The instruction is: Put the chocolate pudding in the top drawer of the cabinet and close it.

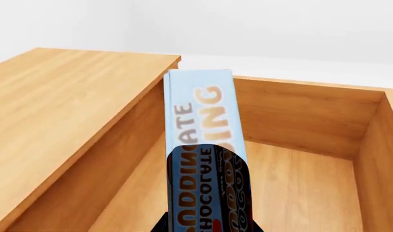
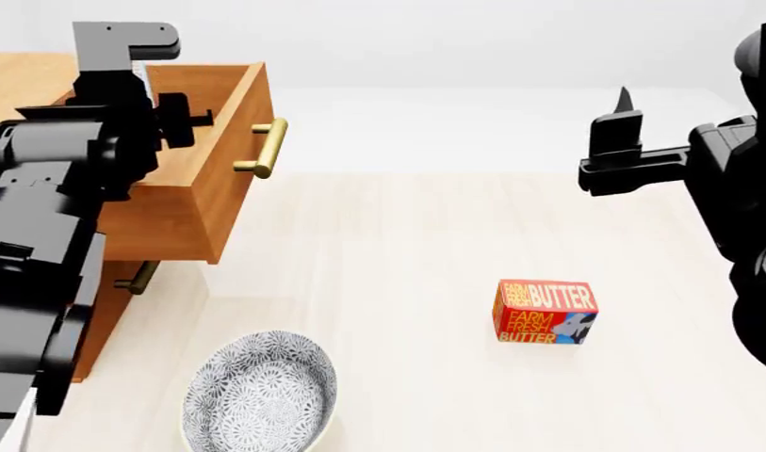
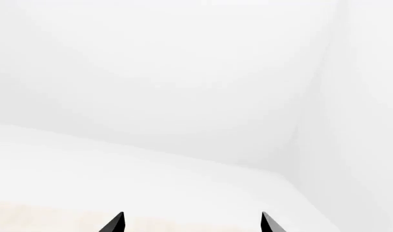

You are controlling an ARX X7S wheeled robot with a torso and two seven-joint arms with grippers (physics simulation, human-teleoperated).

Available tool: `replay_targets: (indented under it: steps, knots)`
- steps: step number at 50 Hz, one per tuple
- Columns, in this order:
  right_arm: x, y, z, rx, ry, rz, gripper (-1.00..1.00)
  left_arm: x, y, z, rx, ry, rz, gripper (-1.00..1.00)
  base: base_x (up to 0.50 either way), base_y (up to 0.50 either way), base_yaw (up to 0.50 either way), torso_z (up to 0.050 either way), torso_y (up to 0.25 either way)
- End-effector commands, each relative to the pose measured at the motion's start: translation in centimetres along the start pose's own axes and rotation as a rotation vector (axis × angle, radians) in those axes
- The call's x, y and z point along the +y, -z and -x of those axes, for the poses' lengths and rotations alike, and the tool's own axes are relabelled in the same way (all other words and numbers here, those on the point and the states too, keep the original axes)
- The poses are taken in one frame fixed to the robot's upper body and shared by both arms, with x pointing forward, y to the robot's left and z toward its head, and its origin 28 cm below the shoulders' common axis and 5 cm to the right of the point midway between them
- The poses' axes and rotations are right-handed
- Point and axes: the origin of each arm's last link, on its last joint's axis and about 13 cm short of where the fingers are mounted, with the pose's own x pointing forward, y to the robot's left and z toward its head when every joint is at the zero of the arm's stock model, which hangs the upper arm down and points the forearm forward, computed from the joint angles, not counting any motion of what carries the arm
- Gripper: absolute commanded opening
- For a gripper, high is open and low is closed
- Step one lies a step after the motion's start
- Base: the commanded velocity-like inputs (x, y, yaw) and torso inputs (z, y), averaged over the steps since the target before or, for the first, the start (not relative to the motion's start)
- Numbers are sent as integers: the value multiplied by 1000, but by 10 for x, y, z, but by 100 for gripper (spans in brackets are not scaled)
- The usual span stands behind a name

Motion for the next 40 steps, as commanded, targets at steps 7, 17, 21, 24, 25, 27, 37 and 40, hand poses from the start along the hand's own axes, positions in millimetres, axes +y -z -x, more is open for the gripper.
replay_targets:
  steps: [7, 17, 21, 24, 25, 27, 37, 40]
  knots:
    - [0, 0, 0, -1, -1, -6, 100, 0, 9, -3, 33, -2, 8, 100, 0, 0, 0, 0, 0]
    - [-1, -1, 0, -3, 1, -8, 100, 3, -10, 4, 8, 12, 15, 100, 0, 0, 0, 0, 0]
    - [-1, -1, 0, -4, 1, -10, 100, 5, -18, 6, -6, 13, 19, 100, 0, 0, 0, 0, 0]
    - [-1, -1, 0, -4, 0, -9, 100, 6, -23, 8, -17, 15, 22, 100, 0, 0, 0, 0, 0]
    - [-1, -1, 0, -4, 0, -9, 100, 7, -25, 9, -21, 14, 24, 100, 0, 0, 0, 0, 0]
    - [-1, -1, 0, -5, 0, -10, 100, 8, -29, 11, -31, 16, 26, 100, 0, 0, 0, 0, 0]
    - [0, -1, -1, -6, 0, -10, 100, 13, -59, 35, -122, 70, 51, 100, 0, 0, 0, 0, 0]
    - [0, -1, 0, -7, -2, -7, 100, 12, -64, 44, -153, 111, 54, 100, 0, 0, 0, 0, 0]
